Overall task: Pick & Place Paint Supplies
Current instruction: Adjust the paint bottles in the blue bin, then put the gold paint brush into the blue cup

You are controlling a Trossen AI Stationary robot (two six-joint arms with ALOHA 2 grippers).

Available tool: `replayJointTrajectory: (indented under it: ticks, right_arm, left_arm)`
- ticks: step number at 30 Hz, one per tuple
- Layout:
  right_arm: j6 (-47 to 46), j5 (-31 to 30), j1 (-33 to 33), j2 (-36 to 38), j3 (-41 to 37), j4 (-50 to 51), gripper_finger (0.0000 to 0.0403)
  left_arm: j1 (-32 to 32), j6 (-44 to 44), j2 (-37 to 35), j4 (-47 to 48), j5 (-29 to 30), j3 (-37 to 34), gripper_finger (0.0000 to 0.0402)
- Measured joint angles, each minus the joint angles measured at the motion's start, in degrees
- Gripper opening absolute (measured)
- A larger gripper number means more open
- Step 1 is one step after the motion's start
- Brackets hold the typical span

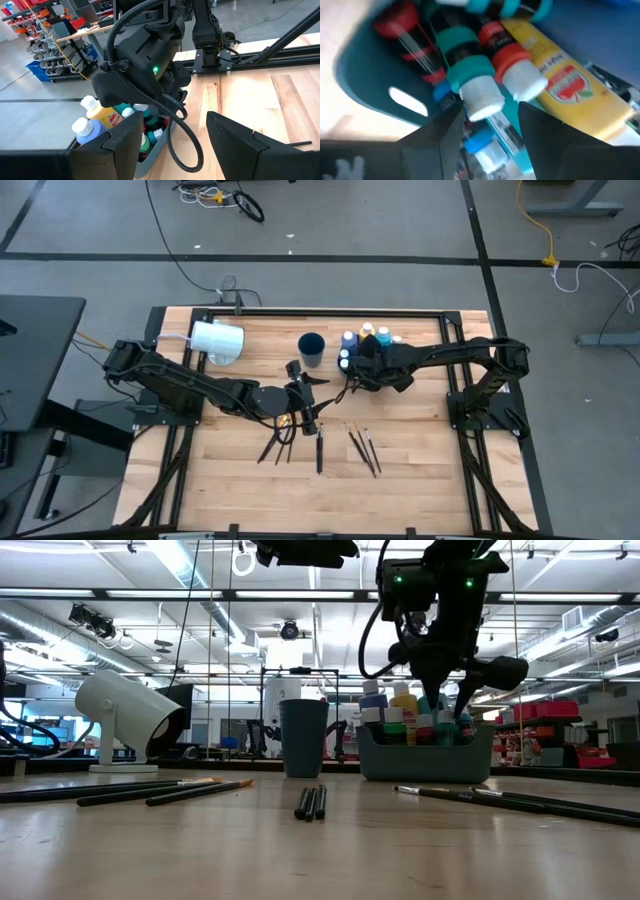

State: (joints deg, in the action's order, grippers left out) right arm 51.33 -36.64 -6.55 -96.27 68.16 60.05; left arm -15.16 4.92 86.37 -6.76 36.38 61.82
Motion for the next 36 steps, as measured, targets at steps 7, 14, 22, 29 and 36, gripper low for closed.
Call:
replayJointTrajectory:
  ticks: [7, 14, 22, 29, 36]
  right_arm:
    - [-10.0, -2.1, 1.5, 0.6, 0.0, 4.2, 0.0186]
    - [-26.8, 0.8, 4.1, 5.8, 0.0, 7.8, 0.0167]
    - [-45.9, 17.1, 4.6, 20.6, -0.8, -1.6, 0.0156]
    - [-45.0, 29.1, 7.1, 35.5, -16.3, -32.4, 0.0155]
    - [-48.2, 35.9, 9.2, 39.5, -34.0, -61.4, 0.0155]
  left_arm:
    - [0.0, 0.0, 0.0, 0.0, 0.0, 0.0, 0.0229]
    - [0.2, 0.0, 0.0, -0.4, 0.1, 0.0, 0.0229]
    - [0.3, -1.6, -0.7, -0.5, 3.1, 0.0, 0.0229]
    - [0.1, -1.7, -6.3, 5.3, 3.4, -0.4, 0.0229]
    - [1.1, -4.8, -13.5, -1.0, 0.6, -9.7, 0.0229]
